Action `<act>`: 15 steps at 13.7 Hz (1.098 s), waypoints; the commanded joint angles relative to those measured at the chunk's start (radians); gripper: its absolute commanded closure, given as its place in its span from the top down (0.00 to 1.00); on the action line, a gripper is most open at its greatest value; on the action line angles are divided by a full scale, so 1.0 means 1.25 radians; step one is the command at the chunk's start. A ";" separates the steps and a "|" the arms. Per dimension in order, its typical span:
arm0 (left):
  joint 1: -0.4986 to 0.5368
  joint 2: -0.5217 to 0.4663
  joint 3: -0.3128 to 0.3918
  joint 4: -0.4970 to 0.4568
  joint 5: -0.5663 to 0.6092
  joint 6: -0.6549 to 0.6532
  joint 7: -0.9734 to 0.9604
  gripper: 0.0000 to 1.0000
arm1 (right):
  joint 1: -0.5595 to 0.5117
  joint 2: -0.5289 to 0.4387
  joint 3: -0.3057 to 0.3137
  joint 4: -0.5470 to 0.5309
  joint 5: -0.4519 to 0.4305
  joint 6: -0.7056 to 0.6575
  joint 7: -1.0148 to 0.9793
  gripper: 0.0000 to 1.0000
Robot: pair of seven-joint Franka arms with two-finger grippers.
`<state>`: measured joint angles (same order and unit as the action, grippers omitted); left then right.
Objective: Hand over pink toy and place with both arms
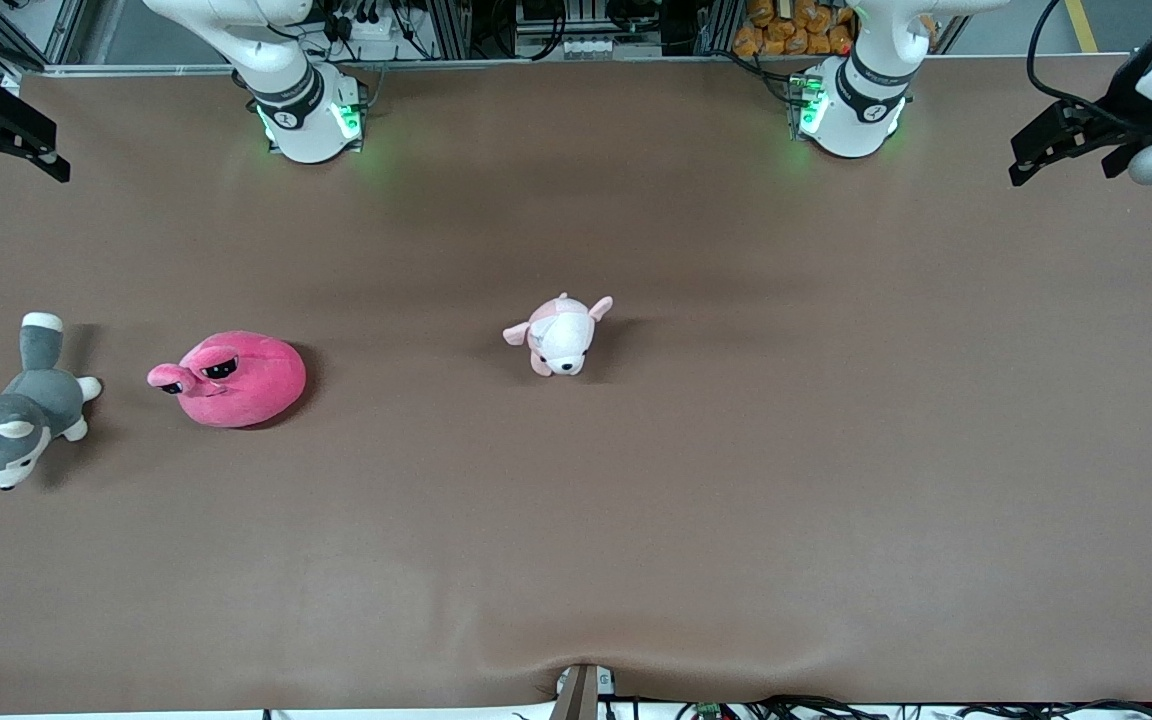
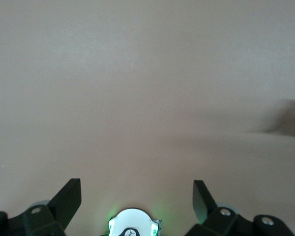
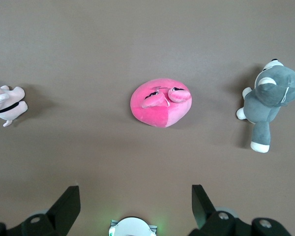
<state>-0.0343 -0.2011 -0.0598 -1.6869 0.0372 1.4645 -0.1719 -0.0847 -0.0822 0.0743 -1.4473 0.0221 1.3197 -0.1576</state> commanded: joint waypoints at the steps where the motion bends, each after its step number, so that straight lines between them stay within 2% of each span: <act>1: 0.007 0.037 0.001 0.056 0.013 -0.003 0.011 1.00 | -0.013 0.012 0.008 0.026 -0.004 -0.015 -0.006 1.00; 15: 0.013 0.058 0.001 0.078 0.005 -0.003 0.017 1.00 | -0.018 0.012 0.008 0.025 0.001 -0.015 -0.006 1.00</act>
<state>-0.0222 -0.1388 -0.0558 -1.6126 0.0372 1.4680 -0.1718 -0.0851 -0.0815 0.0739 -1.4454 0.0221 1.3181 -0.1576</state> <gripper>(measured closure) 0.000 0.000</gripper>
